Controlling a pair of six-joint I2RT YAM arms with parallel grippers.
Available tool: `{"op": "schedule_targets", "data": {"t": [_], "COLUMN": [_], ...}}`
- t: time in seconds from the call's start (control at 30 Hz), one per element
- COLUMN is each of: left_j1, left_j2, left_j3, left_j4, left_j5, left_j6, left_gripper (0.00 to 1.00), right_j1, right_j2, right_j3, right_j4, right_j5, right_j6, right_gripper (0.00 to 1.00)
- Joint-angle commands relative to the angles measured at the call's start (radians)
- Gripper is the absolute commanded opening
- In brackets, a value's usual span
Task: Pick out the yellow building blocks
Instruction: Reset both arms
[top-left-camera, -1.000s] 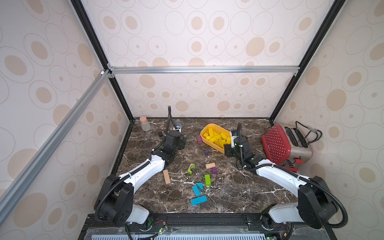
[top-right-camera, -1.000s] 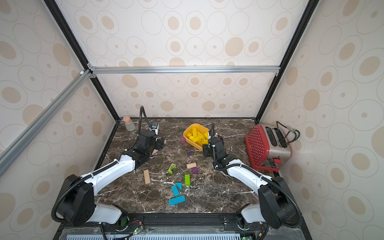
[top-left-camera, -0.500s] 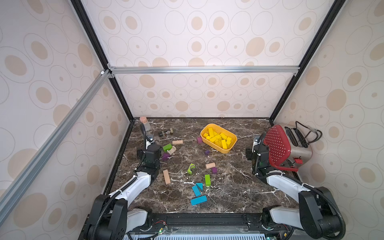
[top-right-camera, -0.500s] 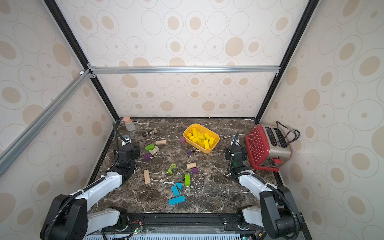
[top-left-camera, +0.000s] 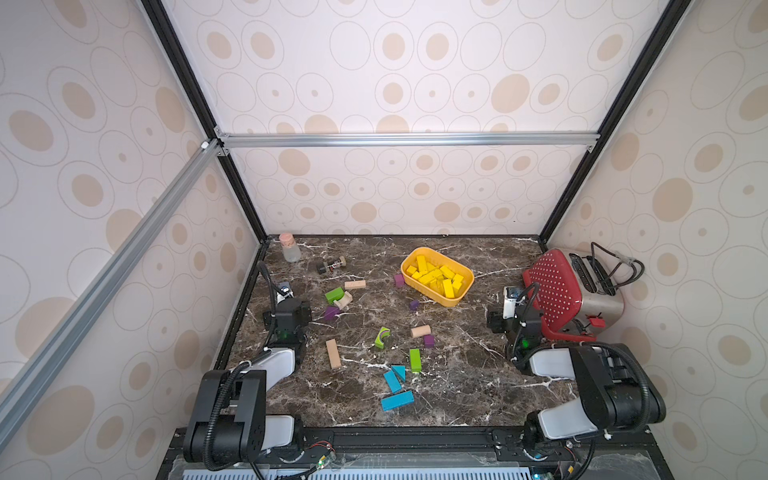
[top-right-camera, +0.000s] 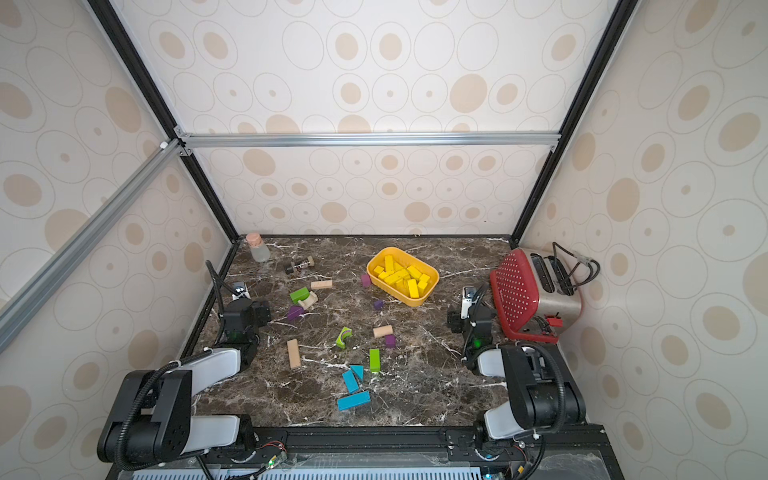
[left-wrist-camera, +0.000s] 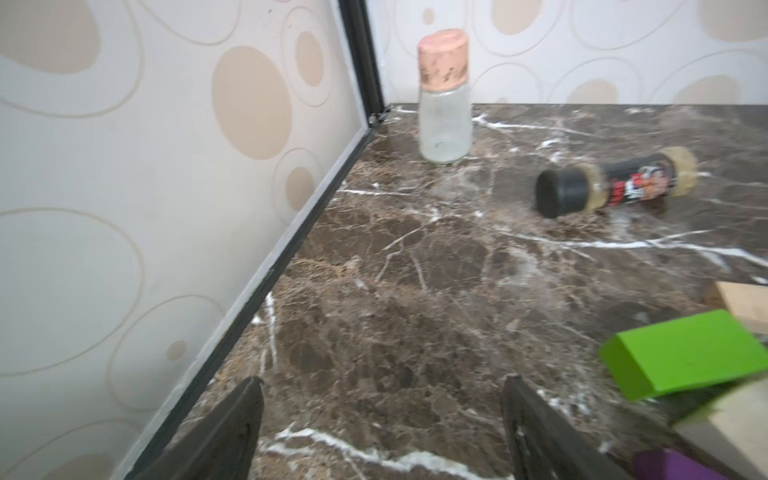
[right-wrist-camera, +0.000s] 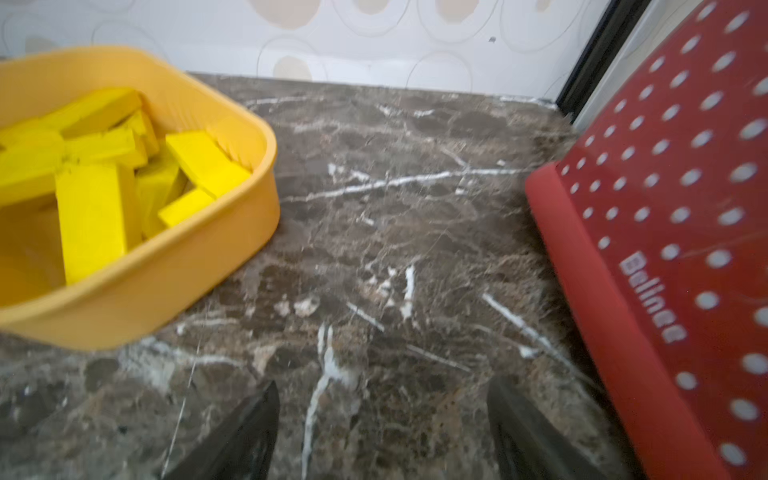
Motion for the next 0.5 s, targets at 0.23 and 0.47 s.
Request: {"op": "schedule_targets", "data": {"t": [0.23,0.47], "left_j1": [0.001,0.002], "left_j2": [-0.035,0.031], "left_j3": [0.017,0.103], "left_j4": [-0.047,-0.142], "left_j5": [0.102,0.034], "left_j6": [-0.026,0.008], "left_gripper": [0.89,0.89], "right_j1": [-0.014,-0.013], "right_j2": [0.029,0.028], "right_j3": [0.056,0.083], "right_j4": [0.049,-0.004], "right_j5": [0.059,0.11], "right_j6": [0.044,0.065], "right_gripper": [0.81,0.83]}}
